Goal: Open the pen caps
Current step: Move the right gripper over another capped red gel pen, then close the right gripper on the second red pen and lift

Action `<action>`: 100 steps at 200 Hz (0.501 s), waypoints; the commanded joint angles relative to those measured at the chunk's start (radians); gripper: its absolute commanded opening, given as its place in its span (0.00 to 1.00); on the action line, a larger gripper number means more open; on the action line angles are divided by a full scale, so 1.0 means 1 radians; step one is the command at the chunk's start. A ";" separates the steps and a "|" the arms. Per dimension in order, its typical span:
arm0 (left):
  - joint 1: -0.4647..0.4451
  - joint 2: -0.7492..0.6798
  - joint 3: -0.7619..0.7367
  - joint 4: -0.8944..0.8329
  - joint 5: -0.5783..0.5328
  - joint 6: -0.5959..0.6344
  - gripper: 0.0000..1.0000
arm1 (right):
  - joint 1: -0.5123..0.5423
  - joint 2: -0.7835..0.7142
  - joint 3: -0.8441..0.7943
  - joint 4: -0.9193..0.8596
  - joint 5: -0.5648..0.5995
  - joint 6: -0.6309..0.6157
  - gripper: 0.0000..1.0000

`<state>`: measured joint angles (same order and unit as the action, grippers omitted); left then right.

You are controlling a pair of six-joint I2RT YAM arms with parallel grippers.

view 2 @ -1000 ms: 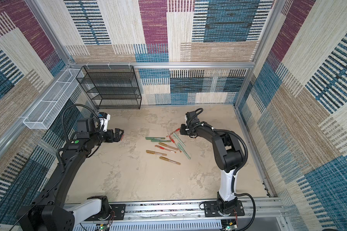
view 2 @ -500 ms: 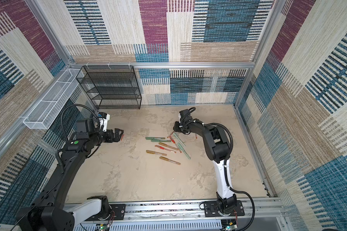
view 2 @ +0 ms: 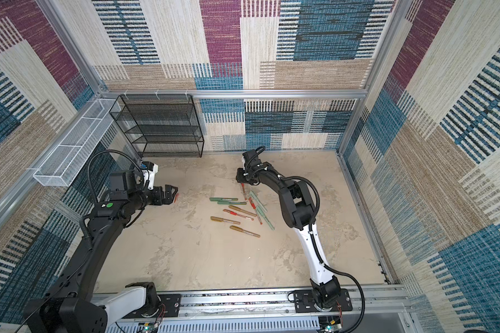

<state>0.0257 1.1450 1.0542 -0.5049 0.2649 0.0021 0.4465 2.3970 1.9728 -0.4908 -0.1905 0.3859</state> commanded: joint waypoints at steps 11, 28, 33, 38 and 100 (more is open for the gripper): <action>0.000 0.007 -0.006 0.026 -0.001 -0.007 0.99 | 0.023 -0.077 -0.070 -0.045 0.111 -0.054 0.42; 0.002 0.009 0.003 0.018 0.011 -0.017 0.99 | 0.039 -0.102 -0.105 -0.056 0.155 -0.061 0.42; 0.001 0.007 0.007 0.011 0.014 -0.018 0.99 | 0.042 -0.111 -0.122 -0.055 0.157 -0.062 0.42; 0.002 0.006 0.011 0.006 0.015 -0.017 0.99 | 0.045 -0.119 -0.134 -0.055 0.158 -0.063 0.42; 0.003 -0.003 0.003 0.012 0.012 -0.013 0.99 | 0.066 -0.129 -0.204 -0.043 0.198 -0.074 0.33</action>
<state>0.0280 1.1492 1.0546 -0.5014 0.2680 -0.0010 0.5064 2.2654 1.7721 -0.5438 -0.0219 0.3218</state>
